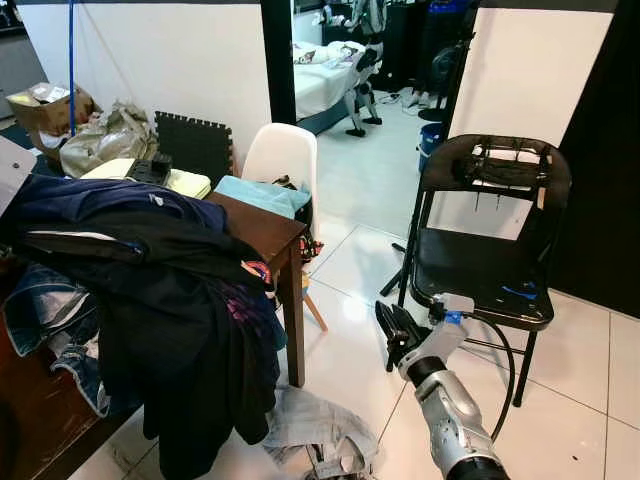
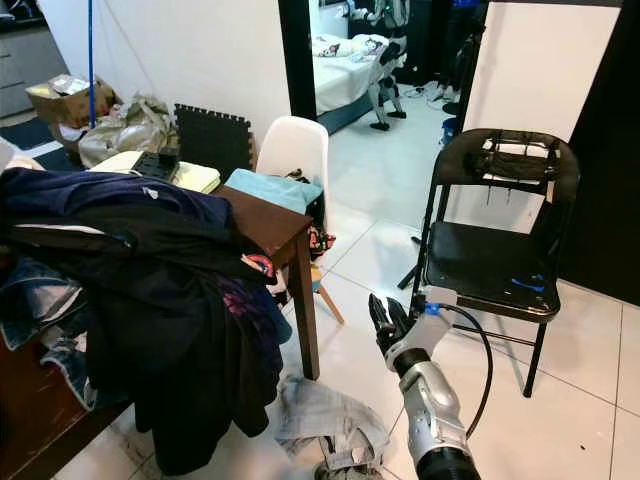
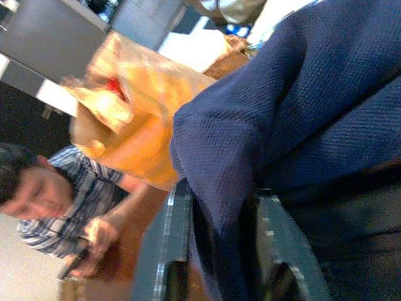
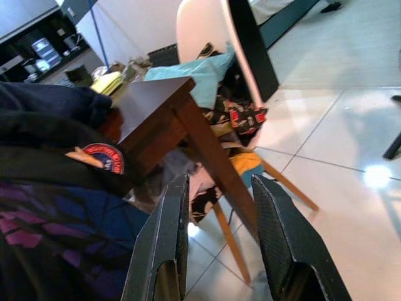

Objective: Hang hanger

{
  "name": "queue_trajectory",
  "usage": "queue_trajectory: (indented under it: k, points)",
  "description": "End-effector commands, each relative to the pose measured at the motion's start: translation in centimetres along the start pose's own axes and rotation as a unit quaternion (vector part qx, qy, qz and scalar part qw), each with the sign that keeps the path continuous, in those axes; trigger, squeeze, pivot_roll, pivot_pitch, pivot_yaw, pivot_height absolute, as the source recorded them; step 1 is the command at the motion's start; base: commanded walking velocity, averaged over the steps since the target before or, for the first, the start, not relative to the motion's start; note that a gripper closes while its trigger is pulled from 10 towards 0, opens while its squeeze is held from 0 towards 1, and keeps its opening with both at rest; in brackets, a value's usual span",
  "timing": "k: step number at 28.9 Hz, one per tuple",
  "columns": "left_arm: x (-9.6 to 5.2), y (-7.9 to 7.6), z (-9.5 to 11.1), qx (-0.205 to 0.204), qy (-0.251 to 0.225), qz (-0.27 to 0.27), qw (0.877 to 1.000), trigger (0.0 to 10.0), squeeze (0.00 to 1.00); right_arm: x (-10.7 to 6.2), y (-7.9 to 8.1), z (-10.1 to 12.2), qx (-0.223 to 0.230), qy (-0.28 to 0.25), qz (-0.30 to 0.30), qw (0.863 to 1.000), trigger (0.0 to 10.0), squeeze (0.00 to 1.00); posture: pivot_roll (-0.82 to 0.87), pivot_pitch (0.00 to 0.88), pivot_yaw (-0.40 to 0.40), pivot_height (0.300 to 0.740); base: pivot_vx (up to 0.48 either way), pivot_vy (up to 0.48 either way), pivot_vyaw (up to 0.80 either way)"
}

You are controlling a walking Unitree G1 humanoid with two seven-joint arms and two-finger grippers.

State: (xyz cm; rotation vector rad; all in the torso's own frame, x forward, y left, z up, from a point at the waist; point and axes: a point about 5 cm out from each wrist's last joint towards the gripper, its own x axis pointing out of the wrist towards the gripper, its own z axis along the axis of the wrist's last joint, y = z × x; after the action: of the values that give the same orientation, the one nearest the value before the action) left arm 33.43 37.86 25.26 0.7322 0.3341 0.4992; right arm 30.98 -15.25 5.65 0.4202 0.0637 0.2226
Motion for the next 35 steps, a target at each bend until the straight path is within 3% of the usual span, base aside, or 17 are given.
queue_trajectory:
  k: [1,9,10,22,23,24,25,27,29,32,34,35]
  points:
    - [-0.1,-1.2,-0.2,-0.011,-0.001,-0.019,1.000,10.0,0.00,0.3,0.7,0.0,-0.003,0.005,0.015,1.000,10.0,0.00,0.11,0.061,0.004,0.740,0.000,0.000,0.00]
    - [-0.6,-1.4,0.0,0.011,-0.017,-0.031,0.999,10.0,0.00,0.0,0.7,-0.1,-0.005,0.008,0.016,1.000,10.0,0.00,0.10,0.057,0.009,0.740,0.000,0.000,0.00]
    - [-0.9,-1.2,0.4,0.013,-0.014,-0.040,0.999,10.0,1.00,-0.1,0.6,-0.2,-0.006,0.009,0.015,1.000,10.0,0.00,0.10,0.057,0.012,0.740,0.000,0.000,0.00]
    - [-2.0,0.2,2.7,-0.034,-0.045,-0.031,0.998,10.0,1.00,-0.4,0.5,-0.4,-0.005,0.017,0.015,1.000,10.0,0.00,0.10,0.060,0.011,0.740,0.000,0.000,0.00]
    - [-2.6,2.6,4.7,-0.031,-0.101,0.046,0.993,10.0,0.00,-0.4,0.5,-0.4,-0.006,0.020,0.019,1.000,10.0,0.00,0.10,0.062,0.007,0.740,0.000,0.000,0.00]
    - [-3.3,4.4,6.2,-0.029,-0.141,0.104,0.984,10.0,0.00,-0.4,0.6,-0.4,-0.007,0.022,0.022,0.999,10.0,0.00,0.10,0.062,0.007,0.740,0.000,0.000,0.00]
    - [-3.3,4.4,6.2,-0.029,-0.141,0.104,0.984,10.0,0.00,-0.4,0.6,-0.4,-0.007,0.022,0.022,0.999,10.0,0.00,0.10,0.062,0.007,0.740,0.000,0.000,0.00]
    - [-5.2,7.6,8.7,-0.042,-0.212,0.189,0.958,10.0,0.00,-0.4,0.6,-0.4,-0.009,0.028,0.026,0.999,10.0,0.00,0.10,0.059,0.003,0.740,0.000,0.000,0.00]
    - [-5.2,7.6,8.7,-0.042,-0.212,0.189,0.958,10.0,0.00,-0.4,0.6,-0.4,-0.009,0.028,0.026,0.999,10.0,0.00,0.10,0.059,0.003,0.740,0.000,0.000,0.00]
    - [-6.5,8.8,9.9,-0.043,-0.251,0.224,0.941,10.0,0.00,-0.3,0.6,-0.5,-0.009,0.032,0.028,0.999,10.0,0.00,0.11,0.059,0.000,0.740,0.000,0.000,0.00]
    - [-6.6,8.9,10.0,-0.044,-0.255,0.228,0.939,10.0,0.00,-0.3,0.6,-0.5,-0.009,0.033,0.028,0.999,10.0,0.00,0.11,0.059,0.000,0.740,0.000,0.000,0.00]
    - [-5.5,7.7,9.4,-0.041,-0.231,0.189,0.954,10.0,0.00,-0.3,0.6,-0.5,-0.009,0.036,0.029,0.999,10.0,0.00,0.11,0.058,-0.011,0.740,0.000,0.000,0.00]
